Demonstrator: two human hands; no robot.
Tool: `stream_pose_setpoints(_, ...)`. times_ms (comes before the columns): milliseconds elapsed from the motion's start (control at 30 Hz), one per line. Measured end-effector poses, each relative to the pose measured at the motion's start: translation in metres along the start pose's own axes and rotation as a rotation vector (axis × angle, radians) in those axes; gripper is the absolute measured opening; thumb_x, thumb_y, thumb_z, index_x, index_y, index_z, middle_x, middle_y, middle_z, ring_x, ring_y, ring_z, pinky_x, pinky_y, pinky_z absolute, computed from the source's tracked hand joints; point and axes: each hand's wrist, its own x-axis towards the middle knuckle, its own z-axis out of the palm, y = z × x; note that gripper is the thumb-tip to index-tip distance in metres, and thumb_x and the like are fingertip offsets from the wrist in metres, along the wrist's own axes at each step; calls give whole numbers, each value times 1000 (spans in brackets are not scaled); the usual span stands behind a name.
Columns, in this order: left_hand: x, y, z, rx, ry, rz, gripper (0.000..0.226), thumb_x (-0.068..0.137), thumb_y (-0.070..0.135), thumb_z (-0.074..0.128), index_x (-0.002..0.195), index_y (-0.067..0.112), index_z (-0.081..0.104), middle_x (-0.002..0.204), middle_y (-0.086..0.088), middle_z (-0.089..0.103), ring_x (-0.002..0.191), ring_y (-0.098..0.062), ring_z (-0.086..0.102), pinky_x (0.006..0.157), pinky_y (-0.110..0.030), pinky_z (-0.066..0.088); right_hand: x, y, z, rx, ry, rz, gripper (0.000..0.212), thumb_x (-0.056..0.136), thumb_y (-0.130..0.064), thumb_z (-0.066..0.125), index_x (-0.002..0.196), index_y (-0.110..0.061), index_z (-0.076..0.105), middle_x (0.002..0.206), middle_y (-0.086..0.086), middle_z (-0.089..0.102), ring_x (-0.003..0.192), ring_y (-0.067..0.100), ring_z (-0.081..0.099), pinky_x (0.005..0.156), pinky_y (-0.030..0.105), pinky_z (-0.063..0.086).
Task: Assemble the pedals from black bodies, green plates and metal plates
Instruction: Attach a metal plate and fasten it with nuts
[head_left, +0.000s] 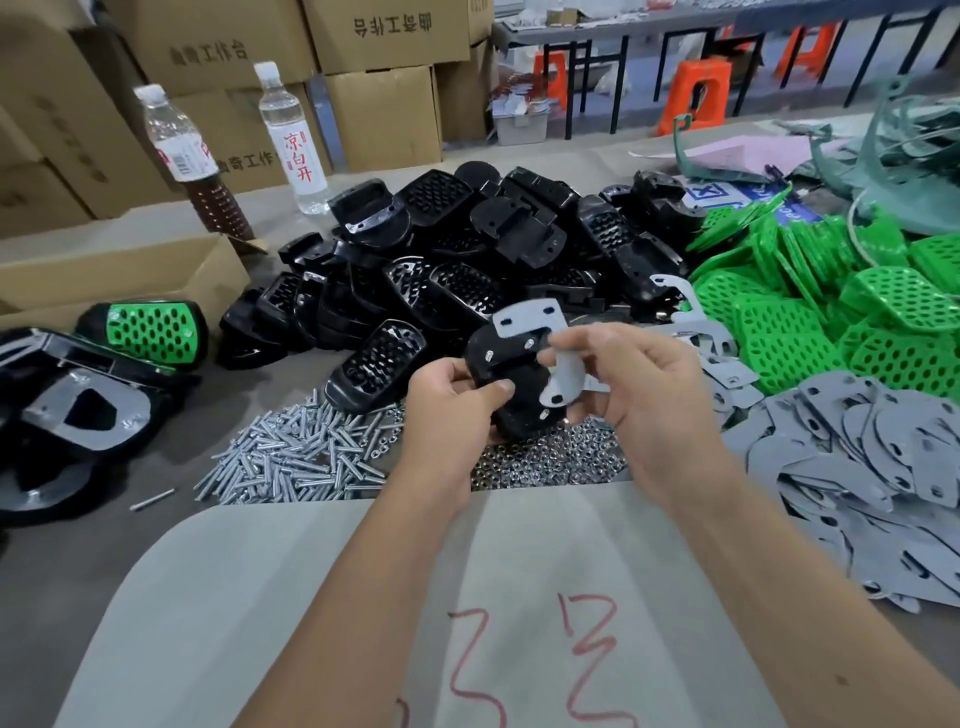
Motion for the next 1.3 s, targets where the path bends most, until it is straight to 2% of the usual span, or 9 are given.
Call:
stream_pose_setpoints(100, 0, -1, 0, 33, -5, 6, 14, 92, -2, 71, 101, 8, 68, 89, -5, 81, 83, -23, 79, 62, -35, 62, 0, 7, 2, -234, 64, -63, 11, 96, -9, 71, 98, -17, 78, 79, 9, 78, 64, 15, 67, 52, 25, 53)
stream_pose_setpoints(200, 0, -1, -1, 49, -12, 17, 14, 92, -1, 72, 101, 9, 70, 90, -4, 81, 87, -25, 79, 66, -39, 63, 0, 10, 5, -308, 67, -28, 15, 94, -9, 74, 107, -17, 71, 76, 5, 78, 58, 14, 64, 51, 26, 53)
stream_pose_setpoints(400, -4, 2, 1, 26, -17, 12, 13, 92, -2, 72, 101, 7, 70, 94, -10, 81, 92, -31, 78, 86, -60, 62, -3, 10, 11, -456, 205, 1, 6, 92, -11, 77, 89, -15, 73, 71, -3, 77, 46, 14, 66, 45, 22, 52)
stream_pose_setpoints(567, -6, 5, 1, 11, -23, 10, 14, 92, -4, 71, 101, 6, 68, 95, -13, 80, 95, -37, 77, 84, -57, 63, -4, 8, 15, -536, 266, 12, 11, 89, -17, 81, 80, -19, 74, 68, -6, 74, 42, 15, 67, 40, 17, 45)
stream_pose_setpoints(700, -9, 8, 2, 13, -49, 49, 17, 91, -8, 67, 100, 3, 58, 101, -20, 76, 100, -44, 73, 86, -62, 58, -2, 9, 13, -560, 277, 54, 14, 86, -21, 83, 75, -20, 74, 61, -1, 70, 44, 15, 63, 43, 25, 47)
stream_pose_setpoints(800, -9, 8, 1, -14, -61, 73, 22, 90, -9, 68, 98, 9, 61, 99, -14, 78, 90, -32, 75, 84, -59, 60, -1, 9, 10, -485, 235, 95, 15, 86, -19, 83, 75, -15, 74, 60, 4, 70, 44, 17, 62, 41, 26, 46)
stream_pose_setpoints(967, -10, 7, 3, -30, -41, 111, 33, 89, -13, 66, 112, 11, 63, 101, -7, 79, 99, -29, 76, 86, -50, 62, 0, 8, 7, -460, 182, 113, 18, 87, -16, 83, 72, -14, 73, 58, 6, 69, 44, 18, 62, 40, 23, 42)
stream_pose_setpoints(1167, -9, 6, 3, -10, -43, 102, 39, 88, -15, 66, 117, 11, 62, 106, -7, 78, 93, -16, 75, 71, -24, 60, -1, 8, 7, -444, 162, 185, 23, 88, -22, 83, 70, -14, 71, 56, 9, 69, 45, 28, 62, 41, 27, 45)
stream_pose_setpoints(1300, -8, 6, 5, 26, -17, 111, 39, 87, -16, 66, 115, 12, 65, 103, -4, 79, 96, -19, 76, 81, -34, 63, -1, 6, 7, -454, 129, 246, 24, 90, -27, 81, 74, -11, 72, 58, 12, 70, 44, 26, 63, 44, 28, 49)
